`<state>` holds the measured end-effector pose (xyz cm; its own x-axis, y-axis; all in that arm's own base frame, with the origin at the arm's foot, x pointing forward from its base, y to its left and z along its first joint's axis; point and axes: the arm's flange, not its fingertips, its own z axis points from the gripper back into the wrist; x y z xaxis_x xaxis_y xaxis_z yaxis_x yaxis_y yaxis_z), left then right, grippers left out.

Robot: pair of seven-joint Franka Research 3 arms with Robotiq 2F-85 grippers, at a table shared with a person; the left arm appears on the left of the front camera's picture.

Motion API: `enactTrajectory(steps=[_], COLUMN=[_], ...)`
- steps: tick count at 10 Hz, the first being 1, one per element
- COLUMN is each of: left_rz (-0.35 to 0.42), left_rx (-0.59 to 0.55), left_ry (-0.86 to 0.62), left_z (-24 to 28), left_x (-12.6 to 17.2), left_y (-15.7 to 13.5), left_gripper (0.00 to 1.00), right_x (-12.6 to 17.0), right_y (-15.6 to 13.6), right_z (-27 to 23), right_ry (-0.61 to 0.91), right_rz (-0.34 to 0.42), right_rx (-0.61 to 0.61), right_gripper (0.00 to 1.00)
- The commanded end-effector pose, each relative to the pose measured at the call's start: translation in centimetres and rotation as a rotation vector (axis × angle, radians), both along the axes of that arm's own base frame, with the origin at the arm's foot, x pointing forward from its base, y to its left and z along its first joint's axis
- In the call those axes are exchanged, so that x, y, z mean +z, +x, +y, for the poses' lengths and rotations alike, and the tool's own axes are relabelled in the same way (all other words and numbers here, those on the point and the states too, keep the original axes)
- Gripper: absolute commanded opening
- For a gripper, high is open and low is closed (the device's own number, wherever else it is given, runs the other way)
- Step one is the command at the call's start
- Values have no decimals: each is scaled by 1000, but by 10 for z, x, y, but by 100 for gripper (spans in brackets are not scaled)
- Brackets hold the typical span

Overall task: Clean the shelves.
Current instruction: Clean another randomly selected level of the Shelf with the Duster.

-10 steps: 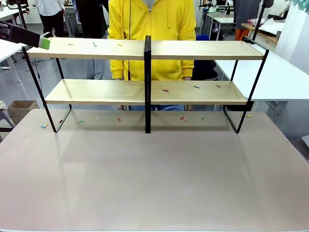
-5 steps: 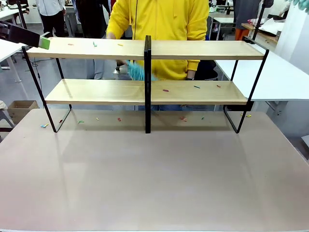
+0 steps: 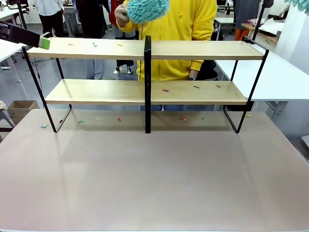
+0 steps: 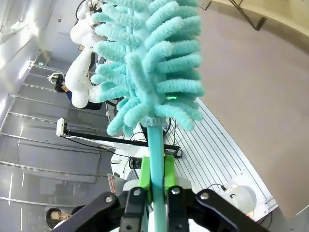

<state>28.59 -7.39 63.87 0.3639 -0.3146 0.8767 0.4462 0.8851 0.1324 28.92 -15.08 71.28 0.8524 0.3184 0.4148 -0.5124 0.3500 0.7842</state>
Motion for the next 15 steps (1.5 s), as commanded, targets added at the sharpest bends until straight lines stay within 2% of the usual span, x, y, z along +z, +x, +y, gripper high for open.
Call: enactTrajectory(steps=[1, 3, 5, 7, 8, 9, 10, 11, 12, 13, 14, 15], left_rz=[-2, -2, -2, -2, -2, -2, -2, -2, -2, -2, -2, -2], left_rx=[5, 5, 5, 5, 5, 5, 5, 5, 5, 5, 5, 5], left_ry=[2, 2, 2, 2, 2, 2, 2, 2, 2, 2, 2, 2], left_z=[0, 0, 0, 0, 0, 0, 0, 0, 0, 0, 0, 0], left_x=[0, 0, 0, 0, 0, 0, 0, 0, 0, 0, 0, 0], left_y=[0, 0, 0, 0, 0, 0, 0, 0, 0, 0, 0, 0], left_gripper=[100, 100, 100, 100, 100, 100, 100, 100, 100, 100, 100, 100], right_x=[5, 5, -7, -28, -40, -55, -74, -85, -80, -65, -100, -103], right_y=[31, 31, 17, 12, 13, 13, 9, -1, -9, -21, 7, 1], right_z=[25, 25, 25, 66, 82, 99, 119, 128, 126, 117, 139, 143], right_ry=[-43, -43, -49, -192, -245, -361, -457, -599, -585, -544, -542, -571], right_rz=[-21, -21, -9, 40, 79, 153, 265, 316, 283, 220, 301, 293], right_rx=[-68, -68, 17, 93, 121, 158, 278, 354, 371, 373, 330, 362], right_gripper=[13, 13, 13, 13, 13, 13, 13, 13, 13, 13, 13, 13])
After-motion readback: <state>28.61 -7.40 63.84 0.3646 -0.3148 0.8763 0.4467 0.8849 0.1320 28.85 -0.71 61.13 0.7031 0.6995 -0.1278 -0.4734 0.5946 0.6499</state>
